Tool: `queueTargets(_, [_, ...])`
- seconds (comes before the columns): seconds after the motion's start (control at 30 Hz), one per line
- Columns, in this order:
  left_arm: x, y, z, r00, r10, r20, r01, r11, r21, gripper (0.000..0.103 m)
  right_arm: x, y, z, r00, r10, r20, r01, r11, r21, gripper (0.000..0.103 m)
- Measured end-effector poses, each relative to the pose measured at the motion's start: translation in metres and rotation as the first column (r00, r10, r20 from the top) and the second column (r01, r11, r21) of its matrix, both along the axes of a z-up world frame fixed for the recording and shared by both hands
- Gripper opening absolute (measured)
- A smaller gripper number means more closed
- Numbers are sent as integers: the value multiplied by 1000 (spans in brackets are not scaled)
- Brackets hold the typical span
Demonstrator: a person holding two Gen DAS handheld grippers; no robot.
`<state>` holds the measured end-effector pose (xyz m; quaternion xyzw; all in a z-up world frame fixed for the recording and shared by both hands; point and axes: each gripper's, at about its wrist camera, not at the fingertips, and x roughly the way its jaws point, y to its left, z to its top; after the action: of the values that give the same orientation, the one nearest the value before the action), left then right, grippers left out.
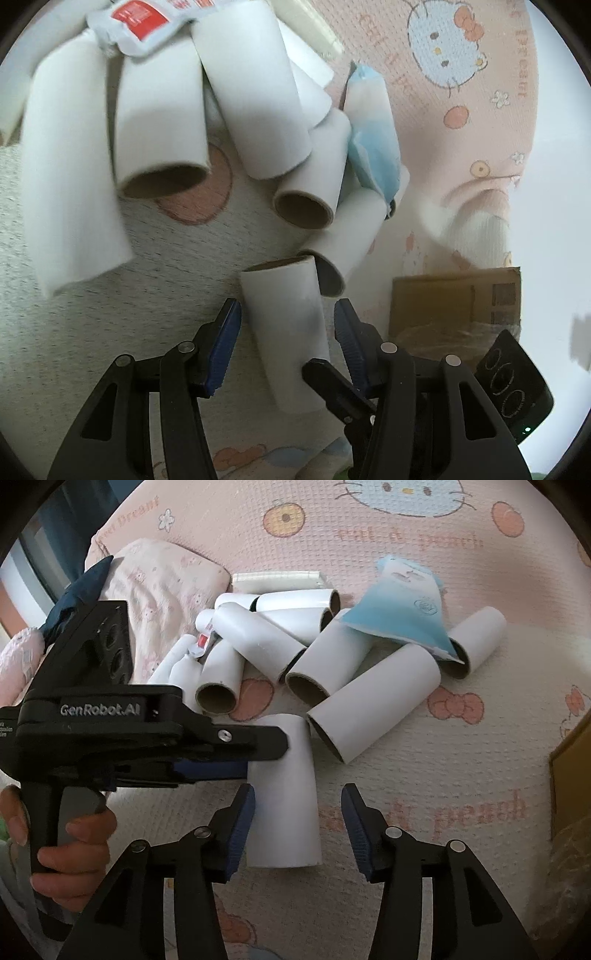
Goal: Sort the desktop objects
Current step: 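Grasp a white cardboard tube with the left gripper while the right gripper grasps another tube, then carry both tubes into the cardboard box while the left gripper opens to drop its tube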
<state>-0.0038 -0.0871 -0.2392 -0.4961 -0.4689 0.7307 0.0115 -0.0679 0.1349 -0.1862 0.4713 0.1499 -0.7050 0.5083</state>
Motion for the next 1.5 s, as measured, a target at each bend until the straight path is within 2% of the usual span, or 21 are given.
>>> queueTargets(0.07, [-3, 1, -3, 1000, -7, 10, 7, 1000, -6, 56, -2, -2, -2, 1000, 3, 22, -3, 1000, -2, 47])
queueTargets(0.1, [-5, 3, -3, 1000, -7, 14, 7, 1000, -23, 51, -2, -2, -3, 1000, 4, 27, -4, 1000, -3, 47])
queueTargets(0.23, [-2, 7, 3, 1000, -20, 2, 20, 997, -76, 51, -2, -3, -2, 999, 7, 35, -6, 1000, -6, 48])
queueTargets(0.4, [1, 16, 23, 994, -101, -48, 92, 982, -166, 50, 3, 2, 4, 999, 25, 29, -24, 999, -21, 48])
queueTargets(0.6, [10, 36, 59, 972, -187, -139, 138, 943, -301, 49, 20, 12, 25, 995, 39, -95, -44, 998, -49, 48])
queueTargets(0.63, [10, 39, 63, 976, -157, -153, 104, 946, -308, 49, 20, 15, 29, 994, 33, -108, -40, 997, -62, 48])
queueTargets(0.83, [13, 52, 88, 954, -209, -214, 124, 926, -356, 49, 22, 32, 53, 984, -11, -176, -11, 992, -124, 45])
queueTargets(1.07, [11, 74, 119, 921, -285, -265, 140, 878, -458, 49, 27, 45, 76, 969, -36, -245, -3, 988, -156, 42])
queueTargets(1.2, [10, 79, 136, 899, -322, -296, 164, 875, -456, 48, 27, 58, 93, 960, -62, -273, 13, 984, -180, 42])
queueTargets(1.4, [2, 97, 165, 849, -390, -357, 195, 859, -474, 48, 28, 78, 123, 946, -103, -307, 42, 979, -199, 43])
queueTargets(1.5, [-7, 113, 180, 815, -443, -372, 228, 837, -497, 48, 26, 87, 136, 929, -135, -345, 75, 981, -180, 43])
